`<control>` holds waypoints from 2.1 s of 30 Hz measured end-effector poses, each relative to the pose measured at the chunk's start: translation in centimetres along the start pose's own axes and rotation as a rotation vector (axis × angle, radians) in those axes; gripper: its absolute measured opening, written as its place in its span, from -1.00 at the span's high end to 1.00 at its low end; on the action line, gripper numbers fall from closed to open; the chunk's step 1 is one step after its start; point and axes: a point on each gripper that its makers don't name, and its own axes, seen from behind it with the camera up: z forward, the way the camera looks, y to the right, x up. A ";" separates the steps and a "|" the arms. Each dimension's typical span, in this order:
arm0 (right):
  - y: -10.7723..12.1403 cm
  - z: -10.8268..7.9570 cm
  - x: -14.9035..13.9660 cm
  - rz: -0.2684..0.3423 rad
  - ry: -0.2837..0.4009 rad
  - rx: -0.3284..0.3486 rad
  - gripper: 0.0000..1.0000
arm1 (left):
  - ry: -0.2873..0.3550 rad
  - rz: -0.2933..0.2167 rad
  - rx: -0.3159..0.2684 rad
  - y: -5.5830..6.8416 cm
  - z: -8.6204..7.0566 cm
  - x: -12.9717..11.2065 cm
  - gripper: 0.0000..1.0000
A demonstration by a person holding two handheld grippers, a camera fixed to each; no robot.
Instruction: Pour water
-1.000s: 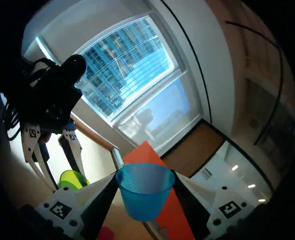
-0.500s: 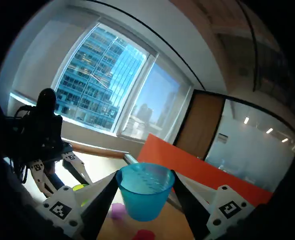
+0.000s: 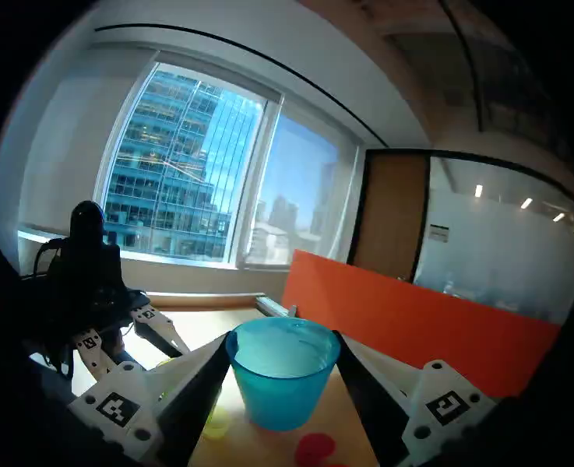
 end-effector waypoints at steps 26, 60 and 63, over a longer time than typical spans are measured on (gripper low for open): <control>0.8 -4.9 -8.3 0.137 -0.099 -0.023 -0.86 | -0.146 0.020 -0.014 1.1 -0.1 -6.0 -0.71; 0.1 -4.7 -22.1 0.198 -0.345 0.058 -0.87 | -0.482 0.048 -0.095 0.7 4.2 -15.4 -0.71; 0.0 -4.8 -23.1 0.207 -0.365 0.067 -0.88 | -0.503 0.045 -0.103 0.8 4.4 -16.0 -0.72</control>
